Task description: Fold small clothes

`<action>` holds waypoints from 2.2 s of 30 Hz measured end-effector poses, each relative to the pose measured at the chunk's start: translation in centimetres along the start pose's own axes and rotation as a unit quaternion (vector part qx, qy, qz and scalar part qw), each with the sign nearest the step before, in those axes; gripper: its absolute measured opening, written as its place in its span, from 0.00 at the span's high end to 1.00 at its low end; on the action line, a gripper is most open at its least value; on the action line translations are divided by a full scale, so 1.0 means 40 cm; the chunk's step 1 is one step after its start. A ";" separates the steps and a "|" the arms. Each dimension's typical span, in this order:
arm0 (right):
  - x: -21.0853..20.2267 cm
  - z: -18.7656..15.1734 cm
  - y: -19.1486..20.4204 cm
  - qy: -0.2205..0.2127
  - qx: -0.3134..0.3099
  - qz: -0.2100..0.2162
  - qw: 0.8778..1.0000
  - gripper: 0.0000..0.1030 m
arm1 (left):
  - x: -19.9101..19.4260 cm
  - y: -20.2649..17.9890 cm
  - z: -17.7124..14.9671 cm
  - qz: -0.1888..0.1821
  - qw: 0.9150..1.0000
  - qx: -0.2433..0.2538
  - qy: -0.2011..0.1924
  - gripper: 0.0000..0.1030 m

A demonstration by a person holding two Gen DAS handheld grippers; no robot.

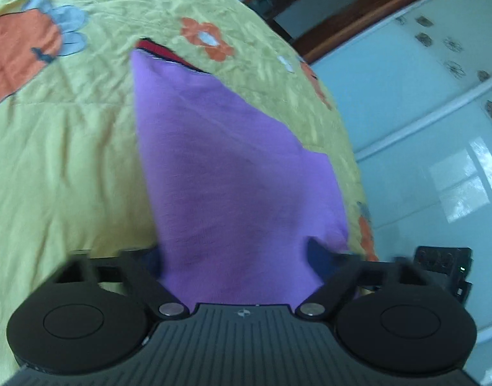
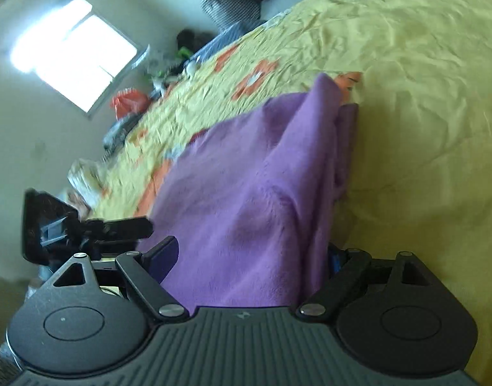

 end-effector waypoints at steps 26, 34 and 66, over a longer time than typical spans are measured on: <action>-0.262 0.109 0.318 -0.122 -0.082 -0.014 0.989 0.77 | -0.238 -0.369 -0.005 0.127 0.960 0.249 -0.028 0.65; -0.286 -0.144 0.052 -0.128 0.000 -0.173 0.977 0.06 | -0.193 -0.024 -0.265 0.134 0.983 0.124 0.038 0.41; -0.006 -0.074 0.092 -0.004 -0.251 -0.187 0.950 0.02 | -0.060 -0.099 -0.443 0.241 0.941 0.207 -0.120 0.00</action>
Point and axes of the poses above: each gripper's, at about its wrist camera, not at the fingertips, and x roughly the way its jaws point, y to its left, z to its top, the point moved 6 cm from there along x, roughly the way its jaws point, and after that the axes turned 9 degrees about -x, right-handed, at the moved point
